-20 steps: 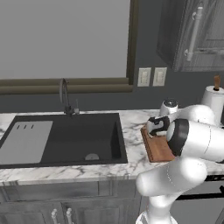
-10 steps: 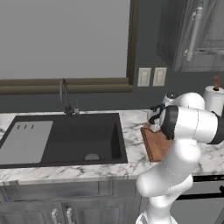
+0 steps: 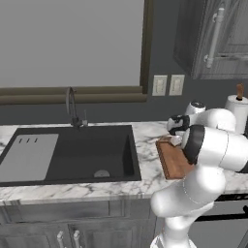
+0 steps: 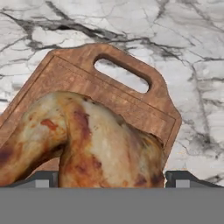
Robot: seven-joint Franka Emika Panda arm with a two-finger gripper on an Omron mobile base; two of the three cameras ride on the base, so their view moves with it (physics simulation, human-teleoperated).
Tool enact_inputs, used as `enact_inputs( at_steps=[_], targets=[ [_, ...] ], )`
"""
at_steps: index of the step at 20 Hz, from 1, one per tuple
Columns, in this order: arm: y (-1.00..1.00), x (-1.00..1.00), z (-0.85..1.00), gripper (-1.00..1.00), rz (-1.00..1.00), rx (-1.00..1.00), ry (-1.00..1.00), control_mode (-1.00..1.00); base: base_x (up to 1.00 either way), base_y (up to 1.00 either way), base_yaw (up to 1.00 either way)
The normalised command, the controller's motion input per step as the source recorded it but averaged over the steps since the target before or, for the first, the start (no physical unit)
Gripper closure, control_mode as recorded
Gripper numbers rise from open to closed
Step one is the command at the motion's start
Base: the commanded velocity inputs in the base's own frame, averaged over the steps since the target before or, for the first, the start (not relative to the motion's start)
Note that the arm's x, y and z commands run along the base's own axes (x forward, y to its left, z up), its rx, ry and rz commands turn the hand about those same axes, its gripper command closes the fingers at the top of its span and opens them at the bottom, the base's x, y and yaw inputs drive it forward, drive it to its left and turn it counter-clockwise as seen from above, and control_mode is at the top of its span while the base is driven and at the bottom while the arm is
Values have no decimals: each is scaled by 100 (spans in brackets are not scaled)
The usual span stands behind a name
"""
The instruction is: Retrieve the chicken drumstick from the fridge and place it on the cutting board.
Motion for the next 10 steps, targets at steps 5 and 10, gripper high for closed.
enact_inputs(
  at_steps=[5, 10],
  targets=[
    [0, -100, 43, -100, 0, 3, -9, -100, 0, 0, 0],
    [24, -100, 72, -100, 0, 1, -5, -100, 0, 0, 0]
  ],
)
